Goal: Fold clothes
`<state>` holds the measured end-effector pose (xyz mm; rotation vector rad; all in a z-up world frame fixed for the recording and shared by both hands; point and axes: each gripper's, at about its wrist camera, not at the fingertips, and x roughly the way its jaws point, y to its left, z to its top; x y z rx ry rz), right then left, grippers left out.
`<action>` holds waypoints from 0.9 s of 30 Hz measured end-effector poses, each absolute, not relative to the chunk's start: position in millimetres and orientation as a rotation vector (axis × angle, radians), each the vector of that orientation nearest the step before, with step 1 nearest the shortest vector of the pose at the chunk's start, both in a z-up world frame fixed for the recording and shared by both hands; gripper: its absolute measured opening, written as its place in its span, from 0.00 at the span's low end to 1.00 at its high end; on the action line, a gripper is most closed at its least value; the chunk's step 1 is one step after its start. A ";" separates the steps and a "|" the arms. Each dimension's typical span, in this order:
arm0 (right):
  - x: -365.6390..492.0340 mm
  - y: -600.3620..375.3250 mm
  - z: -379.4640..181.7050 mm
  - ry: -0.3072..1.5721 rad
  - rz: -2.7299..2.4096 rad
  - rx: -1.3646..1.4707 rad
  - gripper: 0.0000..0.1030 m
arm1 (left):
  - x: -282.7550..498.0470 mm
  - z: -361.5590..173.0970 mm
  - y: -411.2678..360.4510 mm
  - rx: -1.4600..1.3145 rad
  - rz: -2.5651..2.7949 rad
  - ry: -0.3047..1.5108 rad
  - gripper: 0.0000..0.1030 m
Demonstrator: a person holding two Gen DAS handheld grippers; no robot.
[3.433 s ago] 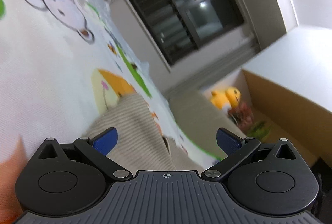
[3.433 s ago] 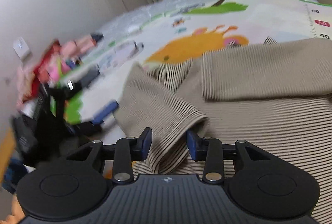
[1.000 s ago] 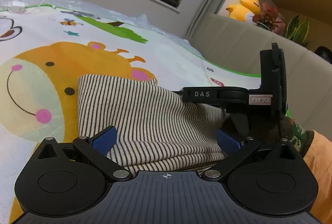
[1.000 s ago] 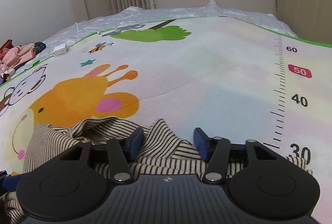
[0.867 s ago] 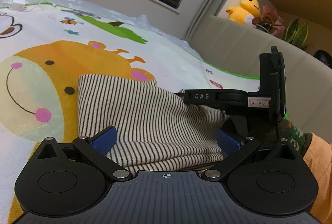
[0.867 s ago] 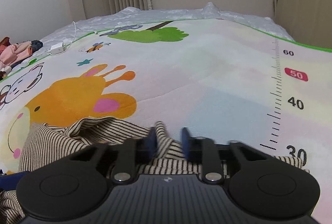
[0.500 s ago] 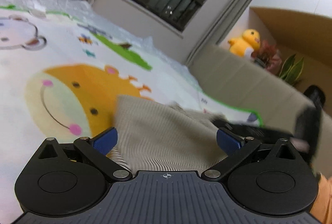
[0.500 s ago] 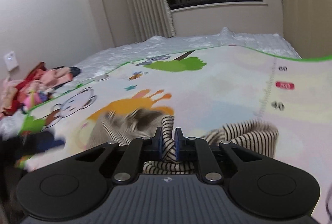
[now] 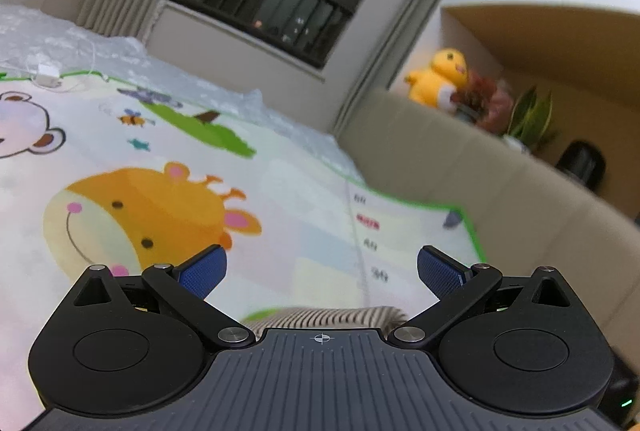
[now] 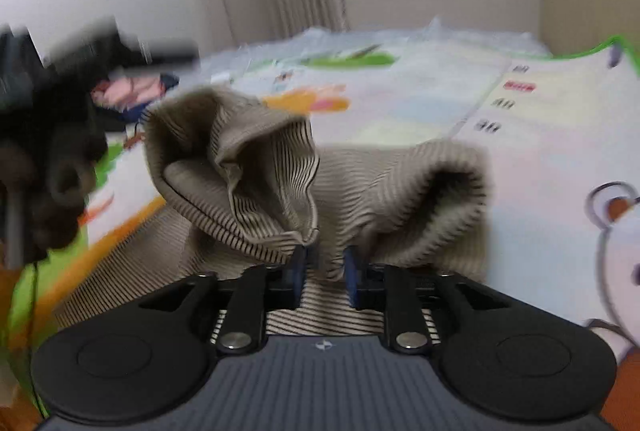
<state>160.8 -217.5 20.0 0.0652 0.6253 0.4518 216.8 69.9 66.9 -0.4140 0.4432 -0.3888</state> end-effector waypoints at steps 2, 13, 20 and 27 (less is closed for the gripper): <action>152.6 -226.9 35.8 0.565 0.429 0.080 0.24 | 214.0 59.4 62.2 -0.376 -0.394 0.475 0.96; 212.2 -226.9 32.1 0.562 0.298 0.010 0.39 | 174.5 6.9 104.6 -0.312 -0.215 0.696 0.69; 206.2 -264.7 -7.3 0.609 0.193 0.135 0.59 | 157.7 34.0 152.8 -0.398 -0.056 0.623 0.81; 190.9 -276.6 20.1 0.635 0.204 0.302 0.60 | 185.4 63.7 136.1 -0.568 -0.336 0.632 0.96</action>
